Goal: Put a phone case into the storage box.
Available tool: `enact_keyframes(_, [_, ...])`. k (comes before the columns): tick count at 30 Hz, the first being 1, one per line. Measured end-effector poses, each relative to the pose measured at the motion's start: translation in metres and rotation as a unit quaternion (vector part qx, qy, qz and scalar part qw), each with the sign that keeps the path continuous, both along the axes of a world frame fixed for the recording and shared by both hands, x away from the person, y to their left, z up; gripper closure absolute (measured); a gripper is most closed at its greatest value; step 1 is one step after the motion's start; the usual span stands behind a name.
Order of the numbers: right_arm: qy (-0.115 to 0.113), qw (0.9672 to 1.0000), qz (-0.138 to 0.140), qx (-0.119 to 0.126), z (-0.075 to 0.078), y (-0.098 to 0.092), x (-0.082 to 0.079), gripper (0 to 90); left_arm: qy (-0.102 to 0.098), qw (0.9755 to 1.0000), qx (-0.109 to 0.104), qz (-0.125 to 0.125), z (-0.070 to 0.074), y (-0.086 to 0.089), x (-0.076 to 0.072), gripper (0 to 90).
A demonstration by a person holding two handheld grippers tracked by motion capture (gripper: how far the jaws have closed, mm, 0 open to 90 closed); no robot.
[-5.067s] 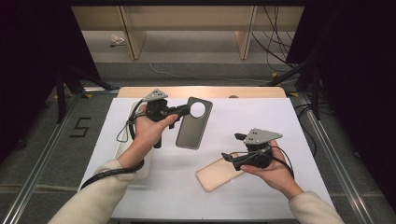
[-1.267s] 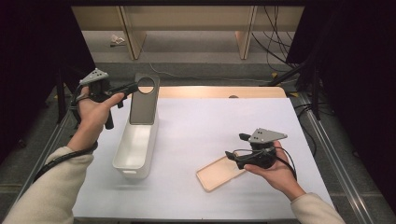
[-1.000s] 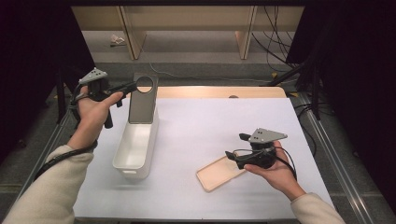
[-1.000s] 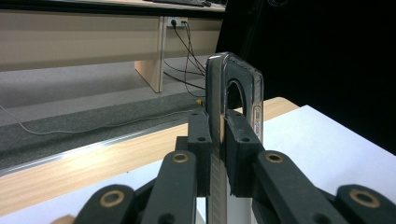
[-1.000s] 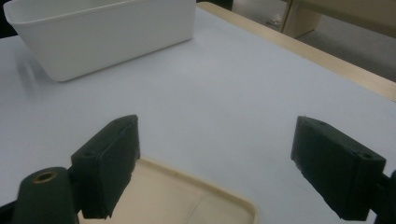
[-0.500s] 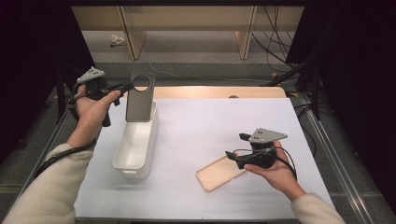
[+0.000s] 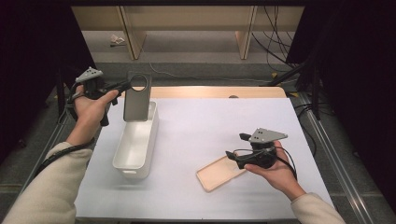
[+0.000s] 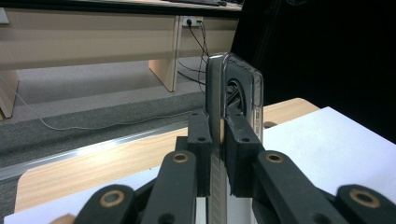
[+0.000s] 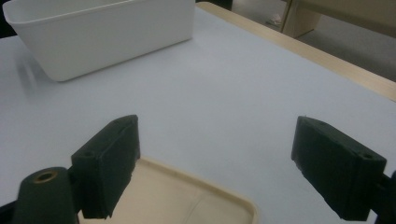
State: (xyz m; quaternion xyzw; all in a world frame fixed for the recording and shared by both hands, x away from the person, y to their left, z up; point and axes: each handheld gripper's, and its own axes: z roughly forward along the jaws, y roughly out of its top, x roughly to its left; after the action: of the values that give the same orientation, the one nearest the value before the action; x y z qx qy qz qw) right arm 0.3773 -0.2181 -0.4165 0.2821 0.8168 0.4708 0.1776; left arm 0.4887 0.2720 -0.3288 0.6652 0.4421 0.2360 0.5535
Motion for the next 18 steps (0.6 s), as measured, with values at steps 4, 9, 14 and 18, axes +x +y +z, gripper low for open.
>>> enact_keyframes(4, [0.000, 1.0000, -0.001, 0.000, -0.0002, -0.0001, 0.0002, 16.3, 0.002, 1.0000, -0.001, 0.002, -0.0016, 0.0004, 0.0020, 81.6])
enact_keyframes(9, [0.000, 1.0000, -0.002, 0.002, 0.0002, -0.0009, 0.0004, 16.3, 0.005, 1.0000, 0.000, 0.005, -0.0039, 0.0000, 0.0047, 81.5])
enact_keyframes(14, [0.000, 1.0000, -0.001, 0.002, 0.0001, -0.0007, 0.0002, 16.3, 0.006, 1.0000, 0.001, 0.006, -0.0043, -0.0008, 0.0063, 81.5])
enact_keyframes(18, [0.001, 1.0000, -0.002, 0.001, 0.0004, -0.0009, 0.0001, 16.4, 0.007, 1.0000, -0.001, 0.007, -0.0040, -0.0008, 0.0080, 81.5])
